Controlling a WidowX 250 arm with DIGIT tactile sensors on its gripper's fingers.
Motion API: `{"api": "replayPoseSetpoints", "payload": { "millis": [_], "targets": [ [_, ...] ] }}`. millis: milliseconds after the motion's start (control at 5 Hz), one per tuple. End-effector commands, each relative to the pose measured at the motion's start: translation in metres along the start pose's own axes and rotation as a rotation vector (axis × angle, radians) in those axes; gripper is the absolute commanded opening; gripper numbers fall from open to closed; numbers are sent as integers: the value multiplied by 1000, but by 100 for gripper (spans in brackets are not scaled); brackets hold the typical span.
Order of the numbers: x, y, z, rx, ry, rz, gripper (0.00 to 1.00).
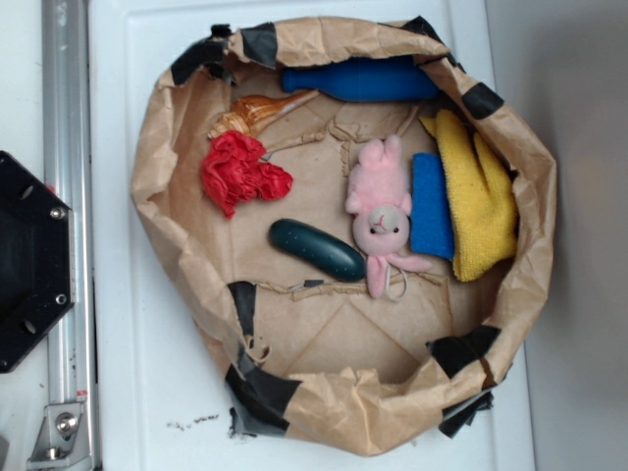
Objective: Grab the plastic pickle.
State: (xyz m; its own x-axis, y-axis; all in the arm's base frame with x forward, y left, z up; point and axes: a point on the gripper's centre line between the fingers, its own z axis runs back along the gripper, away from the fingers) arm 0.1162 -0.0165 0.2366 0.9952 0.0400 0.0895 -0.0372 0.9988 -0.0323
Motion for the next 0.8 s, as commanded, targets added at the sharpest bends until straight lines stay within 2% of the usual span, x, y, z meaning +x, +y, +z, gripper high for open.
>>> {"api": "replayPoseSetpoints", "payload": {
  "millis": [0, 200, 400, 600],
  "targets": [
    [0, 0, 0, 0, 0, 0, 100],
    [48, 16, -31, 28, -45, -128, 100],
    [87, 24, -62, 44, 2, -149, 100],
    [114, 26, -94, -16, -3, -179, 100]
  ]
}}
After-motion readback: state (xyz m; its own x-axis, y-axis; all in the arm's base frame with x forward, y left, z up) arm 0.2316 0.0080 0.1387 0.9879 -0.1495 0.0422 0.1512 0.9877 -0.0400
